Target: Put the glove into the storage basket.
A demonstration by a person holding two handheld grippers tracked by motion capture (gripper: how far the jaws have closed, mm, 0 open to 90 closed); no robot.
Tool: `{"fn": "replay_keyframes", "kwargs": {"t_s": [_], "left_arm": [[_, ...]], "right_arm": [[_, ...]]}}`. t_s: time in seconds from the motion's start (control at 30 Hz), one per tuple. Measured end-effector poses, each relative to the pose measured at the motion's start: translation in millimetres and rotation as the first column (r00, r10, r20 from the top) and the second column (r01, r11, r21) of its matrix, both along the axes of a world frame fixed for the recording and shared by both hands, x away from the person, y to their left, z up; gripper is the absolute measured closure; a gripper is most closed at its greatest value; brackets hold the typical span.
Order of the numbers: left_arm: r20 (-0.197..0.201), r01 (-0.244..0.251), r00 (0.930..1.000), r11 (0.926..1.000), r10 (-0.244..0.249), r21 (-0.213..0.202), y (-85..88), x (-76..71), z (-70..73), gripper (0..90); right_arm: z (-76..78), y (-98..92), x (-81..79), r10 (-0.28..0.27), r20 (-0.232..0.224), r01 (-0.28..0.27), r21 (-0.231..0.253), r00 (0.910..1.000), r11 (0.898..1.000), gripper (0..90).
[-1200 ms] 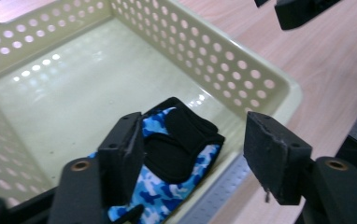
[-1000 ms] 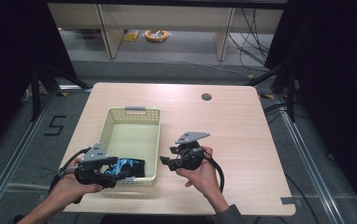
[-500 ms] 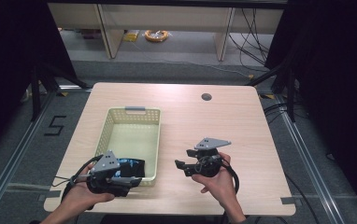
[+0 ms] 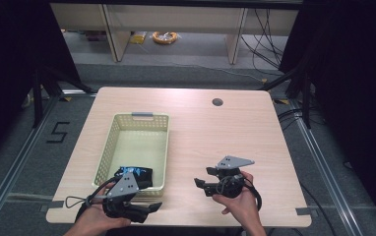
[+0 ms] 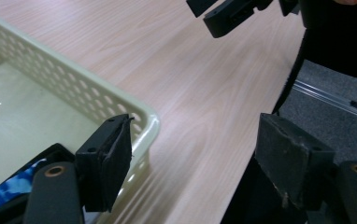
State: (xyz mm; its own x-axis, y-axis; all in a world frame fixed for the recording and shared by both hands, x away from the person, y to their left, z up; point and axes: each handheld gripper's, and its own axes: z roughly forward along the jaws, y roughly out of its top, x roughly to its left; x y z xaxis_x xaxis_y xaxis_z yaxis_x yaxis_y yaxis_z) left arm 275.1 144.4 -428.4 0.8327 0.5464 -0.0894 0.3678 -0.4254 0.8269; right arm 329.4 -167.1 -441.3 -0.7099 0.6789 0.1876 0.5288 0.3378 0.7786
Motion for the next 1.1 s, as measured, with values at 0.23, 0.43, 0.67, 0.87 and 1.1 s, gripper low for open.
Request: {"fn": "replay_keyframes", "kwargs": {"t_s": [0.23, 0.43, 0.67, 0.87, 1.1], "left_arm": [[-0.005, 0.035, 0.9994, 0.9994, -0.035, -0.001, -5.5, -3.8, -5.3, 24.9], [0.009, 0.025, 0.9997, 0.9997, -0.024, -0.005, -7.2, -6.5, -8.3, 23.9], [-0.014, 0.033, 0.9993, 0.9987, -0.034, -0.039, -9.3, -8.2, -12.0, 19.1], [0.002, 0.073, 0.9974, 0.9967, -0.073, -0.037, -11.9, -13.8, -15.5, 17.5], [-0.018, 0.121, 0.9924, 0.9925, -0.122, -0.015, -18.0, -22.3, -28.7, 18.2]], "right_arm": [[-1.2, -10.3, -6.8, -0.005, -0.002, 0.005, 0.027, 1.0, 1.0, 39.4], [-2.3, -16.1, -13.7, -0.012, 0.008, 0.012, 0.024, 0.9999, 1.0, 38.0], [-6.5, -22.3, -21.9, -0.032, -0.017, 0.033, 0.048, 0.9993, 0.998, 33.2], [-11.4, -26.1, -26.2, -0.031, -0.001, 0.031, 0.071, 0.9995, 0.997, 29.9], [-14.9, -31.5, -32.1, -0.031, 0.028, 0.029, 0.078, 0.9991, 0.997, 29.2]]}}
